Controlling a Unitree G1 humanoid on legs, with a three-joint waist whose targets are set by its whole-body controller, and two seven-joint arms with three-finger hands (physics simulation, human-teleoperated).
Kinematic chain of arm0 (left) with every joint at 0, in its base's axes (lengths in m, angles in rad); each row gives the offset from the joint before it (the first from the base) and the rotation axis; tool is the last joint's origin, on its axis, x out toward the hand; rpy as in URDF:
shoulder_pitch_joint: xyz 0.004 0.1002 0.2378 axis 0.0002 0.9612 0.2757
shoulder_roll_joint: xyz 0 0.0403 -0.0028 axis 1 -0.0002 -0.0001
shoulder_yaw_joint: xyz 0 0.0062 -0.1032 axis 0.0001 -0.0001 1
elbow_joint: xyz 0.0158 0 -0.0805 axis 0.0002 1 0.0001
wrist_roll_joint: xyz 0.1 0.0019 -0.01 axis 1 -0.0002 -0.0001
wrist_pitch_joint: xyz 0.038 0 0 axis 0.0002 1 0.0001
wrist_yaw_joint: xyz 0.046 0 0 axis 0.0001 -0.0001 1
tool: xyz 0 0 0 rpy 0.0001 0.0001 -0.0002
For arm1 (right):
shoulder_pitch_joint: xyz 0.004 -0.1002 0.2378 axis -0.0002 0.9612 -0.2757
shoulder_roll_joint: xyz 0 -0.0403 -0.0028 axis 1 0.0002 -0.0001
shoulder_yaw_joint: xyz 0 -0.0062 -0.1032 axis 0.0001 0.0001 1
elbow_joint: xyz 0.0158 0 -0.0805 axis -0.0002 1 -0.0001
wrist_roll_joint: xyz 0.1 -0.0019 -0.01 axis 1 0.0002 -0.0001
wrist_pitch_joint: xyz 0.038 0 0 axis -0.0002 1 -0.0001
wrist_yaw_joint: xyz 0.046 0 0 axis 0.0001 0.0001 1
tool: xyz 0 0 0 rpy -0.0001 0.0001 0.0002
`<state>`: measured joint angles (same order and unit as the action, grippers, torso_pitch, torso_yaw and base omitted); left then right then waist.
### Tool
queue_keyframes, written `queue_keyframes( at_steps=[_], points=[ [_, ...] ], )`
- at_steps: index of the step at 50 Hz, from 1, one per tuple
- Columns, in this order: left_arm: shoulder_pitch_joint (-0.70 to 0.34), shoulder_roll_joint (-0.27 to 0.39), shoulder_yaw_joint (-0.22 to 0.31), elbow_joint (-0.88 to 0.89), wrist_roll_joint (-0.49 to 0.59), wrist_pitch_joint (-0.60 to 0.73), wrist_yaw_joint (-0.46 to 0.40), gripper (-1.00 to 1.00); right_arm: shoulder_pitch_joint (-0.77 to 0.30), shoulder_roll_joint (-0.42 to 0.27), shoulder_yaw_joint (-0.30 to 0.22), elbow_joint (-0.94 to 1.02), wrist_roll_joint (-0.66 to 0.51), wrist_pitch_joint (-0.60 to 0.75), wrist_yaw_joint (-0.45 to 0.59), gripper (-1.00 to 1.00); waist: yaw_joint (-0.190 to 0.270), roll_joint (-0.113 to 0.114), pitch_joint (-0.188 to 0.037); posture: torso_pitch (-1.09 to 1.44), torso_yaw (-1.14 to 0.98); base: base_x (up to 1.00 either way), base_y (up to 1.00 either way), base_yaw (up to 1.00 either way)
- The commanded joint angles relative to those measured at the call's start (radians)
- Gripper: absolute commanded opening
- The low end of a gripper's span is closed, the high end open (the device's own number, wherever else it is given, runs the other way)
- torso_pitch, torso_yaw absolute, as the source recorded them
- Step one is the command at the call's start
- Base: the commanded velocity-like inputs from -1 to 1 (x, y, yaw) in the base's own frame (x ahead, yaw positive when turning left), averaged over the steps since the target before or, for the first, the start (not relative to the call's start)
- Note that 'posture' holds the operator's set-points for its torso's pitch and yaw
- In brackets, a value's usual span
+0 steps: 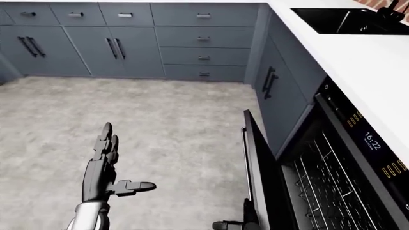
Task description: Close the dishwasher door
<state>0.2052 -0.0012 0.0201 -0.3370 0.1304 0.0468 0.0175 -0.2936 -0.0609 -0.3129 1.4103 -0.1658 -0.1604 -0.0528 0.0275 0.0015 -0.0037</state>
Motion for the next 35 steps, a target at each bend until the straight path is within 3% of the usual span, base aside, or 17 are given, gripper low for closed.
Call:
queue_keyframes(
  at_steps=[1, 35],
  points=[
    [-0.013, 0.001, 0.0, -0.042, 0.0, -0.031, 0.003, 1.0, -0.003, -0.05, -0.019, -0.021, 0.012, -0.002, -0.067, 1.0, -0.008, -0.004, -0.01, 0.0, 0.0, 0.0, 0.0, 0.0],
    [-0.013, 0.001, 0.003, -0.046, -0.001, -0.031, 0.002, 1.0, 0.003, -0.073, -0.013, -0.021, -0.005, 0.052, -0.306, 1.0, 0.006, 0.003, -0.008, 0.0, 0.0, 0.0, 0.0, 0.0]
  ],
)
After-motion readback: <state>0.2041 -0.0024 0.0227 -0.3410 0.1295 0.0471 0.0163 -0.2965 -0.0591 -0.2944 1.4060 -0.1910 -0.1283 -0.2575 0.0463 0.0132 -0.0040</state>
